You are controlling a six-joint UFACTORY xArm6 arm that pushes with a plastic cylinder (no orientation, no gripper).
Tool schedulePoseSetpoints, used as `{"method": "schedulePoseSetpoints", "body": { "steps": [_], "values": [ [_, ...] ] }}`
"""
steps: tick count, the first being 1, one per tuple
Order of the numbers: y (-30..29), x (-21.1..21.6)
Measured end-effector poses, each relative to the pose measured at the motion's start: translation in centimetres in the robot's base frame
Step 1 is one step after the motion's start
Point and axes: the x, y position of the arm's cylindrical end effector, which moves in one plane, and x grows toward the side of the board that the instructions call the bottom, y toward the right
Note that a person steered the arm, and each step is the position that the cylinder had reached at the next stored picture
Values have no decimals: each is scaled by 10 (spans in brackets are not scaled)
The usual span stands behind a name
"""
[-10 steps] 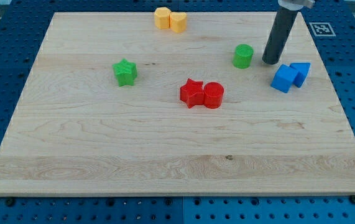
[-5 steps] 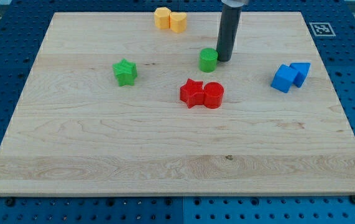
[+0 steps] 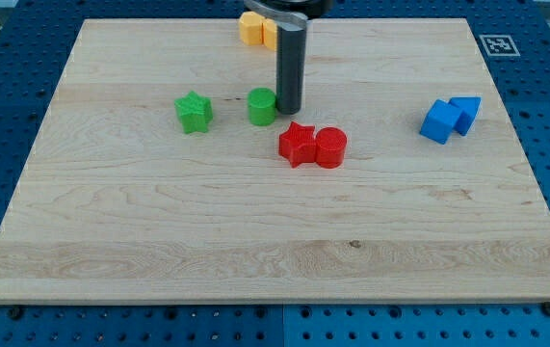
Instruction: Push the green circle to the right of the green star
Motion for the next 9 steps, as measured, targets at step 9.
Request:
{"method": "schedulePoseSetpoints", "body": {
  "steps": [9],
  "values": [
    [-50, 84]
  ]
}}
